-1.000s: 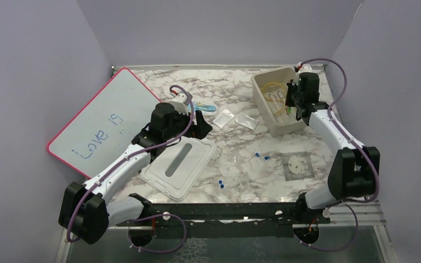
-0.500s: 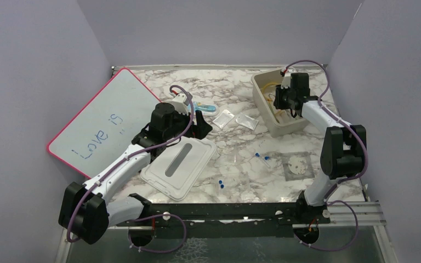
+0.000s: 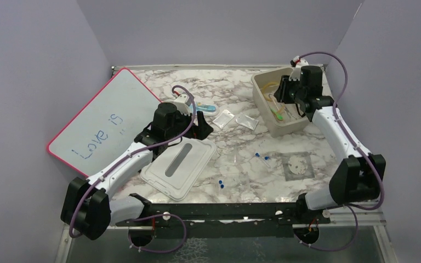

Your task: Organize the chemistry lab equipment

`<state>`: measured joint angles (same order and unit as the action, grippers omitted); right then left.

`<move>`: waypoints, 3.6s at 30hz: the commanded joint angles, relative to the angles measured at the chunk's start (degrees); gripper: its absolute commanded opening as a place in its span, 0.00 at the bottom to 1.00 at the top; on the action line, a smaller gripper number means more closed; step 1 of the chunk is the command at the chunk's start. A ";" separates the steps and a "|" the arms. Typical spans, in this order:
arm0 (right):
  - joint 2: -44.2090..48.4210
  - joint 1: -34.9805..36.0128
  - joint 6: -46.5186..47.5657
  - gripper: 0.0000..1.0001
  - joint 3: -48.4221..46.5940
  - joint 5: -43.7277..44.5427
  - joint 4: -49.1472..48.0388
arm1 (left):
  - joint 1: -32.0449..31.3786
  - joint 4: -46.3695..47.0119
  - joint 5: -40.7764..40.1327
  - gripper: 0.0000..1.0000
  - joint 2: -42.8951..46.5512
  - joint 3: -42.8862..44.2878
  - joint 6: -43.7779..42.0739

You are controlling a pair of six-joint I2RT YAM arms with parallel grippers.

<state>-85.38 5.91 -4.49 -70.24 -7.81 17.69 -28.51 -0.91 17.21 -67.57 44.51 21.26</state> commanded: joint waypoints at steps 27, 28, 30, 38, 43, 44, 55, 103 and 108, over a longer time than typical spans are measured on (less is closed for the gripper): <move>8.11 27.18 -23.19 0.33 20.39 21.49 17.85 | -2.21 1.46 -3.73 0.97 10.21 2.08 0.40; 7.40 27.14 -23.00 0.32 20.64 21.55 17.74 | -2.24 1.66 -3.56 0.97 10.25 1.96 0.49; 5.59 27.14 -22.30 0.32 20.79 20.82 17.22 | -2.25 1.86 -3.35 0.97 10.07 1.81 0.67; 0.03 27.15 -19.84 0.35 21.16 19.53 14.40 | -2.34 2.56 -2.10 0.97 9.72 1.00 0.84; -3.14 27.14 -19.06 0.35 20.70 20.50 13.41 | -2.34 2.88 -2.19 0.97 9.82 0.48 0.50; -3.79 27.20 -18.84 0.35 20.71 20.13 13.18 | -2.34 2.92 -2.28 0.97 9.75 0.33 0.39; -5.72 27.24 -16.97 0.14 20.72 17.66 8.84 | -2.34 2.92 -2.89 0.97 9.73 -0.17 0.21; 26.00 27.27 -35.32 0.31 25.09 -13.71 -28.84 | -15.63 18.73 -0.91 0.00 -1.51 1.96 5.15; 26.25 27.23 -33.17 0.45 18.24 -11.39 -11.79 | -15.79 14.27 0.14 0.00 2.16 1.81 -3.32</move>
<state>-60.71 32.93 -40.45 -46.22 -18.59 -7.44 -44.23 15.99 16.64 -69.69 46.35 27.07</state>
